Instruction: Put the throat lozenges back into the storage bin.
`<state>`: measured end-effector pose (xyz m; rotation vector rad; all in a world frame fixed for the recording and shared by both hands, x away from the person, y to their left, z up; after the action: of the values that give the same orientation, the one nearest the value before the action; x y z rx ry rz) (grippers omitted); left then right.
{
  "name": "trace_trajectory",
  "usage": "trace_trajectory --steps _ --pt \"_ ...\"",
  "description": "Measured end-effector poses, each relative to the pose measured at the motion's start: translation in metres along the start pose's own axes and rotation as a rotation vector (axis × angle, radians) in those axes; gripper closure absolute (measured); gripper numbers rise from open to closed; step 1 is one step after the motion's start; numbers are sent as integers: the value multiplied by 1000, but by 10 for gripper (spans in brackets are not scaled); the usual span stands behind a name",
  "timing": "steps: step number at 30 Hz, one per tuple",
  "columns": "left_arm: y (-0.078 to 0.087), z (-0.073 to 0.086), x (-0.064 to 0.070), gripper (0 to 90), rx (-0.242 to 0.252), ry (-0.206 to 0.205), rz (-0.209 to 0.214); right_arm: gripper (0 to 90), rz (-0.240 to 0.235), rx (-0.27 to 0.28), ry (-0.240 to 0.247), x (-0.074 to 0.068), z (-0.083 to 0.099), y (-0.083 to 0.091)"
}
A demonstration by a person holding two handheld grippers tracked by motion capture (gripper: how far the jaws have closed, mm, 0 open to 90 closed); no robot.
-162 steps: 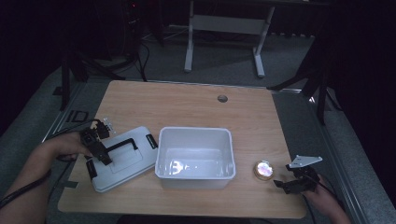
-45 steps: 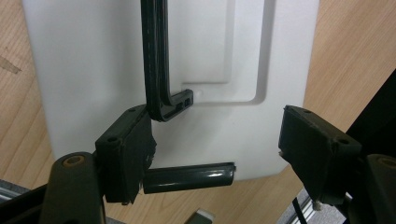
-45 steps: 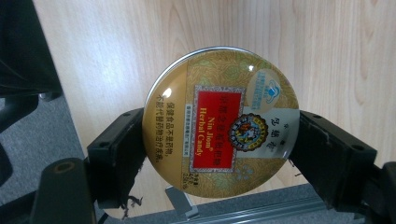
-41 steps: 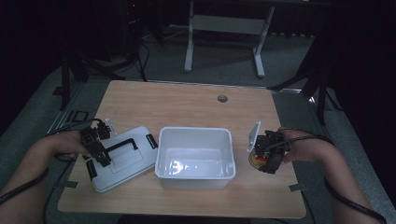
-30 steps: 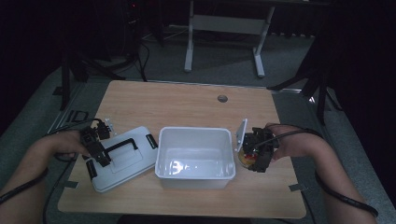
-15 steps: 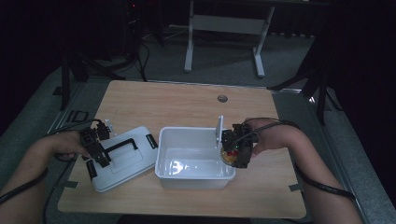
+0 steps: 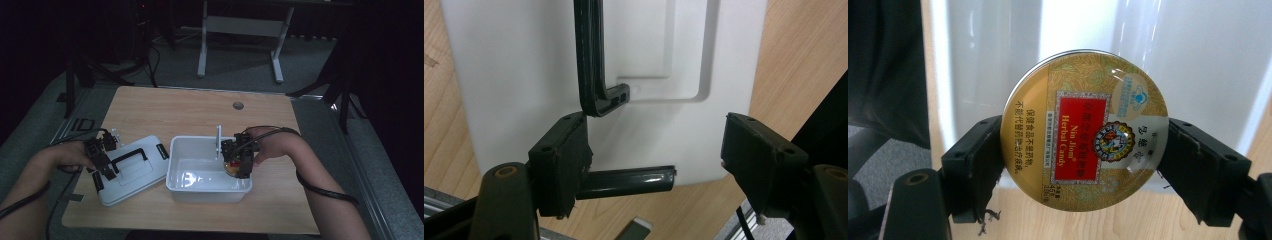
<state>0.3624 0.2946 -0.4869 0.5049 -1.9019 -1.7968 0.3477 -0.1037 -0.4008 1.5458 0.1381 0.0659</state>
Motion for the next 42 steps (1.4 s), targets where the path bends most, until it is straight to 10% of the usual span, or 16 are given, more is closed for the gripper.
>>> trace_trajectory --steps 42 --pt "-6 -1 0 268 -7 -8 18 205 -71 -158 -79 29 -17 -112"
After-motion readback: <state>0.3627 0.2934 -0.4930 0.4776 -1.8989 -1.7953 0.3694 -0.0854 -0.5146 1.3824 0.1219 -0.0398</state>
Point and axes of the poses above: each handheld gripper's, and its own axes: y roughly backward along the jaws, z roughly out of its underside, x roughly to its right, the point moved 2 cm from there along -y, roughly forward along the jaws, and after that the axes turned 7 degrees about -z, right-handed, at the moved point
